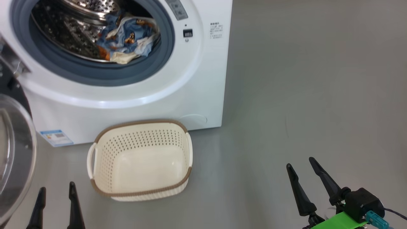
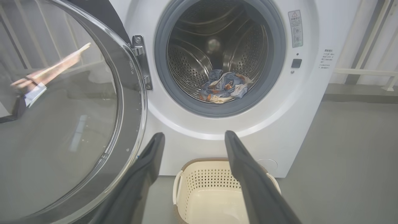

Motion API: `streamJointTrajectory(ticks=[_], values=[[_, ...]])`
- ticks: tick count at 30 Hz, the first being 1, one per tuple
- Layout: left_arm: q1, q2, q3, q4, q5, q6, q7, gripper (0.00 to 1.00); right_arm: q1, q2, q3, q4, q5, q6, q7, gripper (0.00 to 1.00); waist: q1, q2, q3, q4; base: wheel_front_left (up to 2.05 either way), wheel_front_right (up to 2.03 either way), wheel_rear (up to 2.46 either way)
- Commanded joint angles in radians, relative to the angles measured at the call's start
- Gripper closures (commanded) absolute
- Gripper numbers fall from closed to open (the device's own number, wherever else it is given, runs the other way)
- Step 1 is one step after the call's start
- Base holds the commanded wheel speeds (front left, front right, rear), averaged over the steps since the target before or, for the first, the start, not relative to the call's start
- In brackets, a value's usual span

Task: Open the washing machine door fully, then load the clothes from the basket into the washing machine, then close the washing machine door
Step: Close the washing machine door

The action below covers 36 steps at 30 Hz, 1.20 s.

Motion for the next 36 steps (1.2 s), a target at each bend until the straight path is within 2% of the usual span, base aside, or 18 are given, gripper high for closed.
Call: streamJointTrajectory(ticks=[1,9,22,36], values=[[-0.034,0.005,0.036,-0.032,0.012,0.007,-0.006,0.0,-0.015,-0.01,0.02,-0.023,-0.001,0.002,-0.005,0.0,0.0,0.0,0.001,0.002,-1.41,1.41,0.0],[-0.037,0.001,0.033,-0.024,0.014,0.005,-0.006,0.0,-0.017,-0.009,0.019,-0.02,-0.003,0.002,-0.005,0.0,0.0,0.0,-0.004,0.01,-0.8,0.8,0.0],[-0.027,-0.004,0.03,-0.029,0.013,-0.004,-0.006,0.0,-0.015,-0.009,0.021,-0.018,-0.002,0.002,-0.005,0.0,0.0,0.0,-0.014,0.028,-0.02,0.02,0.0],[-0.021,-0.01,0.035,-0.034,0.007,0.001,-0.006,0.0,-0.013,-0.013,0.022,-0.023,-0.004,0.002,-0.005,0.0,0.0,0.0,-0.017,0.11,0.0,0.0,0.0]])
